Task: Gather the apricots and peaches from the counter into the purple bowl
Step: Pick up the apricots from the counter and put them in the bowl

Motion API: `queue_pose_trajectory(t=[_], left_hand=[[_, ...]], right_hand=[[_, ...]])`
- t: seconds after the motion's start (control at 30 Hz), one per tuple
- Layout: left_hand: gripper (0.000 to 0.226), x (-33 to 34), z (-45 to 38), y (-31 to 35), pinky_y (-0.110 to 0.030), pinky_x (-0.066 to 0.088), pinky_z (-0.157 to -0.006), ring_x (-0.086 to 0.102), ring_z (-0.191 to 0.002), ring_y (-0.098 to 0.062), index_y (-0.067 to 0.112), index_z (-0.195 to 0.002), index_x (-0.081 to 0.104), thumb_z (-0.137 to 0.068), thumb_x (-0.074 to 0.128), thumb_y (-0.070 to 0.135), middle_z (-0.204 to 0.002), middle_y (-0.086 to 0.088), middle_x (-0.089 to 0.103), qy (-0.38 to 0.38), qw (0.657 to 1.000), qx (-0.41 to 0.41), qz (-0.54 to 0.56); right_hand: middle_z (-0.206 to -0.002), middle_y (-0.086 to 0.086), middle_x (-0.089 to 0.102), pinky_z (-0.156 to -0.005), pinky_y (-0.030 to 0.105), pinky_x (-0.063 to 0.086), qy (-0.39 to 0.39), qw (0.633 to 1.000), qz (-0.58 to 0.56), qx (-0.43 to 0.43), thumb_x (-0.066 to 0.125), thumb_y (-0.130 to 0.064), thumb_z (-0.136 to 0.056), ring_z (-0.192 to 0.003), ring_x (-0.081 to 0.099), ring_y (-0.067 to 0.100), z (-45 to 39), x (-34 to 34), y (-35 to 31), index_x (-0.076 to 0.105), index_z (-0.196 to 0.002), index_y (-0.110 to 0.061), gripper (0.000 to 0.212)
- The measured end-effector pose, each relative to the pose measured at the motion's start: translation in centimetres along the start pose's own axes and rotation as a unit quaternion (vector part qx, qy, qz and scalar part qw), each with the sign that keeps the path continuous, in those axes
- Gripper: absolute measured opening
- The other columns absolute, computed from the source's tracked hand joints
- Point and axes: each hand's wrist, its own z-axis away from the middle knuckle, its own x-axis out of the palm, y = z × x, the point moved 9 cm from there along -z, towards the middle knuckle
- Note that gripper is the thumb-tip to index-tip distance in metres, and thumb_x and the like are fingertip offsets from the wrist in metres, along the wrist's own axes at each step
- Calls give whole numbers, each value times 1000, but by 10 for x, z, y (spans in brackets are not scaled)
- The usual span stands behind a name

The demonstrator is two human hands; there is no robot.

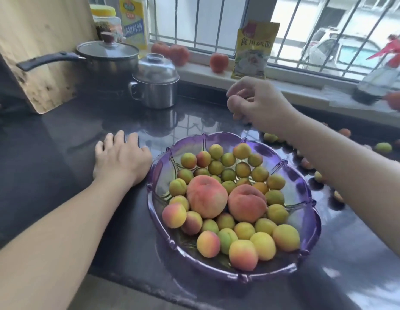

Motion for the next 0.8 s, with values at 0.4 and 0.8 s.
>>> queue_pose_trajectory(t=[0.4,0.8], left_hand=[[46,-5,36,11,-57,18,-126,27,-154,-34,18,-150,46,-111,31,37,-165,-12,38,-71,996,49,0],[38,-12,57,13,-52,20,-123,33,-147,-32,19,-133,56,-108,29,31,-154,-11,46,-50,997,57,9]], right_hand=[[-100,-15,71,-85,25,58,-226,970,16,83,76,-46,-85,-88,69,3,165,48,-80,70,-107,-34,26],[-78,-11,71,-78,40,57,-165,976,128,59,65,-62,-86,-74,65,7,170,89,-67,73,-82,-30,32]])
